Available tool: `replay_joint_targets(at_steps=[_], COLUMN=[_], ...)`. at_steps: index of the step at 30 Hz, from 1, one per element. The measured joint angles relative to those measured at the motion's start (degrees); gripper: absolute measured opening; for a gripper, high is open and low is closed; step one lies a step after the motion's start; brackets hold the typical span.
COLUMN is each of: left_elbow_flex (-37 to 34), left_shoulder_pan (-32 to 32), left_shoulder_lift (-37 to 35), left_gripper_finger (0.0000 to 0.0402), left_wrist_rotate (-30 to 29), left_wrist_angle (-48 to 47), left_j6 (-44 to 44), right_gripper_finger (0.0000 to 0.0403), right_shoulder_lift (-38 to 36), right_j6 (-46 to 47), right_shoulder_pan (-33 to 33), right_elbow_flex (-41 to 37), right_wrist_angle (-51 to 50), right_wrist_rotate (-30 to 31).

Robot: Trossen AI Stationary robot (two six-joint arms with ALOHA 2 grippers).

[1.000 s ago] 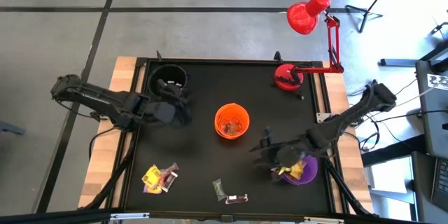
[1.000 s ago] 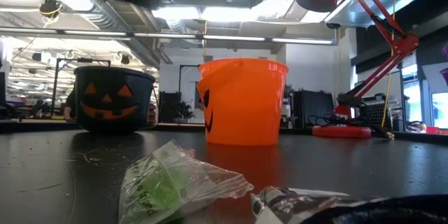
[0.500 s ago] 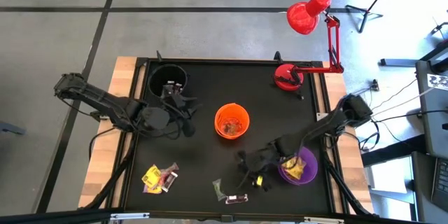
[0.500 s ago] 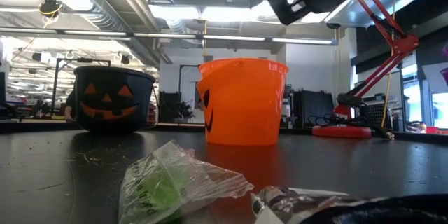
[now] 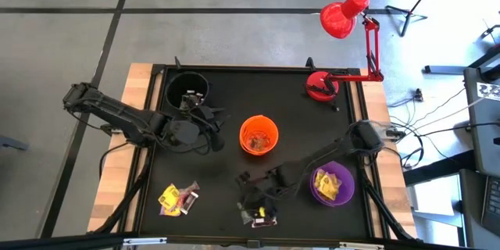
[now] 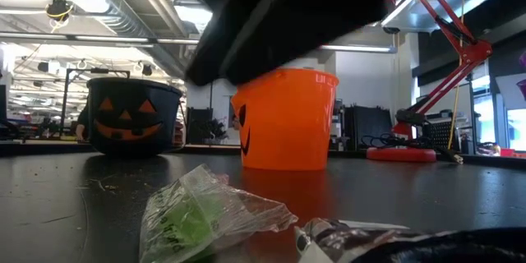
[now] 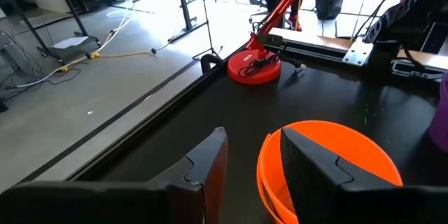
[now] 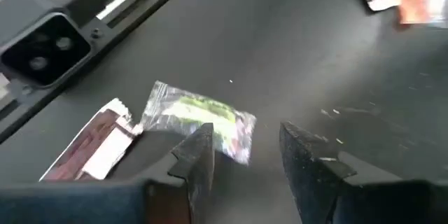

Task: Sort candy
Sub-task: Put the green gummy into the orange bucket

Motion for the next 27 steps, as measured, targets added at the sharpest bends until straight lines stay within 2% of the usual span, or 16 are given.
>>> replay_joint_targets(at_steps=[6,17,21,27], left_elbow_flex=[0.0,0.0,0.0,0.0], left_shoulder_pan=[-0.3,-0.3,-0.3,-0.3], left_shoulder_lift=[0.0,0.0,0.0,0.0], left_gripper_finger=[0.0124,0.0124,0.0124,0.0124], left_wrist_rotate=[0.6,0.8,0.8,1.1], left_wrist_angle=[-0.2,-0.2,-0.2,-0.4], left_j6=[0.2,0.3,0.3,0.0], right_gripper_finger=[0.0159,0.0153,0.0112,0.0014], right_shoulder_lift=[4.4,7.3,7.3,7.3], right_j6=[-1.2,-0.8,-0.8,-1.1], right_shoulder_pan=[0.1,0.0,0.0,-0.7], right_elbow_flex=[1.7,1.7,1.7,2.0], right_wrist_angle=[-2.3,-0.6,-0.3,-0.6], right_wrist_rotate=[-1.4,-1.1,-0.1,0.7])
